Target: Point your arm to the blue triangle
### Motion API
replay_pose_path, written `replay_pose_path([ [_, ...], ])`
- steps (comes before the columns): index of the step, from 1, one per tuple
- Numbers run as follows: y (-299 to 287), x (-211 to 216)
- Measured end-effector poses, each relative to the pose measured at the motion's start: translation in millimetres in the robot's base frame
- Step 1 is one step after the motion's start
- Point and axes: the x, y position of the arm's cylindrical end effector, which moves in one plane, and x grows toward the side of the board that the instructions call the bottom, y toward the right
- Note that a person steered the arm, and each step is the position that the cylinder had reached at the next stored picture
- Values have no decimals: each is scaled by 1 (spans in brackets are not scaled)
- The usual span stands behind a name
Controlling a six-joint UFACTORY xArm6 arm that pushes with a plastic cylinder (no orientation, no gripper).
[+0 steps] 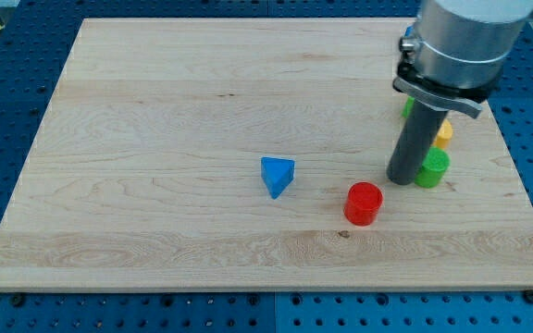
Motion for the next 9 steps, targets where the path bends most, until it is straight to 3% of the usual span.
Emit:
replay_pose_path([
  [2, 21, 4],
  [3, 7, 7],
  [4, -19, -20],
  [5, -81, -45],
  [7, -269, -42],
  [9, -227, -6],
])
